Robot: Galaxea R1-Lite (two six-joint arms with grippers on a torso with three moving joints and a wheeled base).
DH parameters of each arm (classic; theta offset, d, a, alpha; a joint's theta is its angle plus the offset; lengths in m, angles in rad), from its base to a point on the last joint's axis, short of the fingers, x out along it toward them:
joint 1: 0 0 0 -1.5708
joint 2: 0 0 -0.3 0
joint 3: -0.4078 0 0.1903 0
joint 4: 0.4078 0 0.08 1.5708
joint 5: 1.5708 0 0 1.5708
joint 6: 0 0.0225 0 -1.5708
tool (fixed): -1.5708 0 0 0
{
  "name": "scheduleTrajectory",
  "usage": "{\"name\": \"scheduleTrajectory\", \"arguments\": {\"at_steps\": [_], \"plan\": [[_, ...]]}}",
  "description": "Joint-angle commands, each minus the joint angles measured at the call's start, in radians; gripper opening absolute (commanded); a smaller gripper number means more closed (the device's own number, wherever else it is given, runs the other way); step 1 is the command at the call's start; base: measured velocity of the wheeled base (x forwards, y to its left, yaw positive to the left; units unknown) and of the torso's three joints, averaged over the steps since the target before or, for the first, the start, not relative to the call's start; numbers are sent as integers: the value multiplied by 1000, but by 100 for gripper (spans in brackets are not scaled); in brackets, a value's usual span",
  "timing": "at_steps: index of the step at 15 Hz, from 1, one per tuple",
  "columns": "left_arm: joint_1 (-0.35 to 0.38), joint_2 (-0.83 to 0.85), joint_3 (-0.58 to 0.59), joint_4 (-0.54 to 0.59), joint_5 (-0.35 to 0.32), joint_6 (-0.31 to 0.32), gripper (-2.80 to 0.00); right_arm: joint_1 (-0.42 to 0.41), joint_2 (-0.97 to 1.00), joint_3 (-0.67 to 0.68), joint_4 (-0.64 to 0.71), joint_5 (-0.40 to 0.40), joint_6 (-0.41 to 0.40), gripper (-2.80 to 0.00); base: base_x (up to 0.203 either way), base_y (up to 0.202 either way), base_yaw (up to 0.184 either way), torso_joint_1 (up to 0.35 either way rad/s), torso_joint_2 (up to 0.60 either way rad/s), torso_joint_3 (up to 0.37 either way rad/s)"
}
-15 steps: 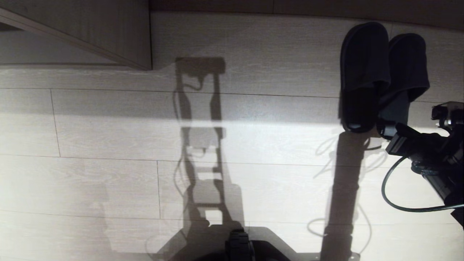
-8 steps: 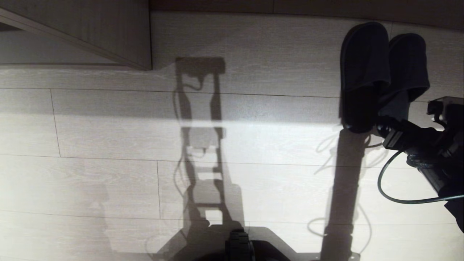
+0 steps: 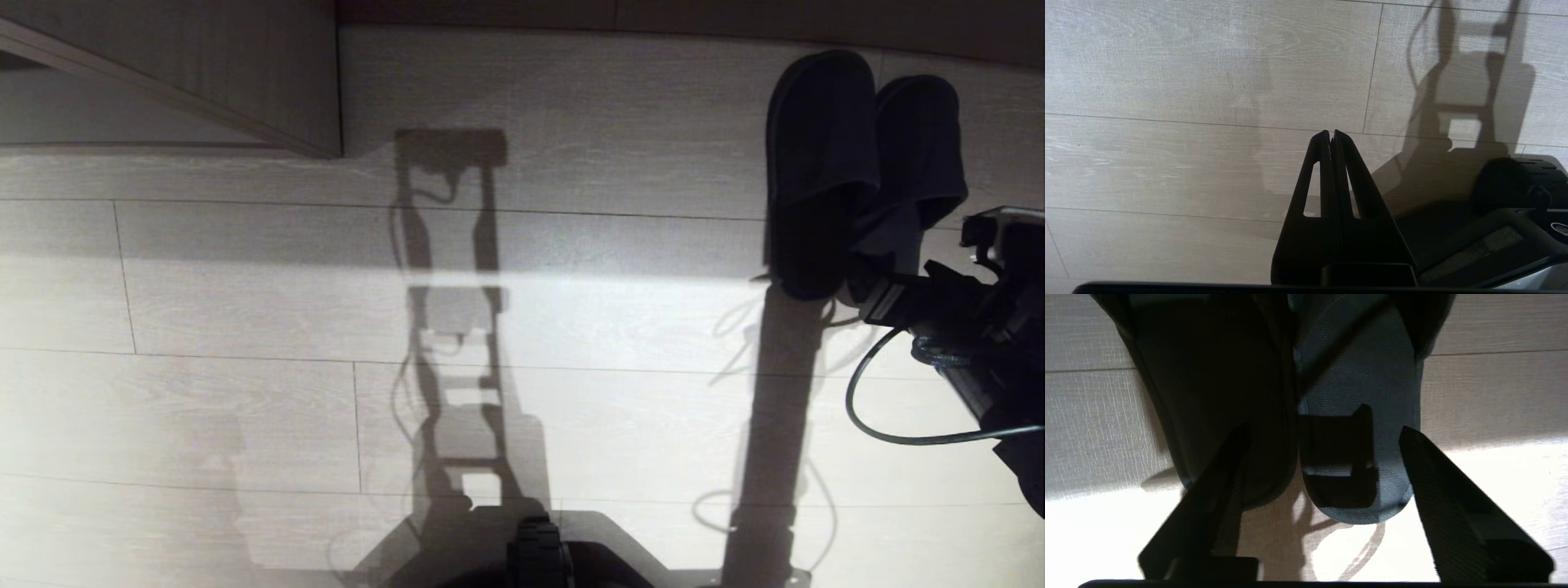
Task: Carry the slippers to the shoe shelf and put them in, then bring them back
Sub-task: Pick up the slippers on the floor
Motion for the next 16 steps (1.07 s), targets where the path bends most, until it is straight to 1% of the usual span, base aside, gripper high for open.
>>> {"name": "scheduleTrajectory", "arguments": {"at_steps": [1, 7, 9, 16], "plan": [[0, 0, 0, 0, 0, -1, -280, 0, 24, -23, -9, -2, 4, 0, 0, 0, 0, 0, 0, 0], [0, 0, 0, 0, 0, -1, -280, 0, 80, -108, -3, -6, 18, 0, 0, 0, 0, 0, 0, 0], [0, 1, 0, 0, 0, -1, -280, 0, 93, -139, -2, -4, 42, 0, 0, 0, 0, 0, 0, 0], [0, 0, 0, 0, 0, -1, -280, -4, 122, -216, 0, -1, 90, 0, 0, 0, 0, 0, 0, 0]]}}
